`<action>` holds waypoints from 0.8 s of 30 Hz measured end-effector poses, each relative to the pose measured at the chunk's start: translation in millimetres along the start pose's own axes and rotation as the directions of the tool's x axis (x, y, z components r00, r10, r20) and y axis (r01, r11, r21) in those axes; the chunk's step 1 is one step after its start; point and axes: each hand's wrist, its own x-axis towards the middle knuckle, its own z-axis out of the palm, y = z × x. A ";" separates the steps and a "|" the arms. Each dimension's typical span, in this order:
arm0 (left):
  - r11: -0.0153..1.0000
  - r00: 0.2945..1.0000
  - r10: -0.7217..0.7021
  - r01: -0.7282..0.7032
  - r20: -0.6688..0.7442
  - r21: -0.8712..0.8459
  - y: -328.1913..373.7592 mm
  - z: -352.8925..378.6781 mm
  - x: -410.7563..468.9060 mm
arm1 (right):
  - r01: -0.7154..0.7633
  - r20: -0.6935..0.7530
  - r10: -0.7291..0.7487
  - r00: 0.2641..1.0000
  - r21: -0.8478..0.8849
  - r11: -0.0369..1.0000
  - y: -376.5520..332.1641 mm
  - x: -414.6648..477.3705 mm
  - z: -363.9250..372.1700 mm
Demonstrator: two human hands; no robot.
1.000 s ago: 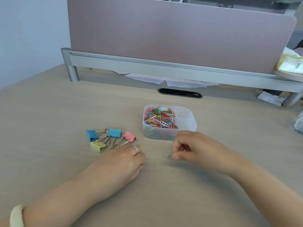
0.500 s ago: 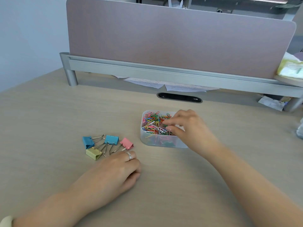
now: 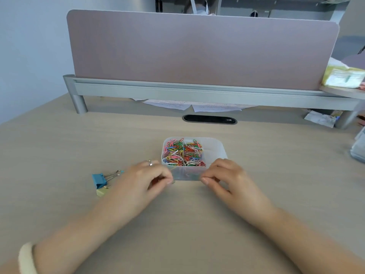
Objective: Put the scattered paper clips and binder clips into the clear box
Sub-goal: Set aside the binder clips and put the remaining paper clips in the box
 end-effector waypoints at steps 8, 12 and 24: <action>0.981 0.999 -0.023 0.030 -0.035 0.193 7.2 41.7 87.2 | -0.011 0.156 0.011 0.988 0.005 1.000 -11.9 -10.6 9.7; 0.988 1.000 0.023 -0.024 0.007 0.154 -2.5 34.3 81.5 | -0.026 0.206 0.029 0.978 -0.017 1.000 -8.8 -10.7 9.8; 0.955 0.962 -0.274 0.269 0.019 0.125 -71.8 -65.8 -34.8 | 0.008 0.229 -0.009 0.973 0.002 1.000 -26.8 -1.2 22.0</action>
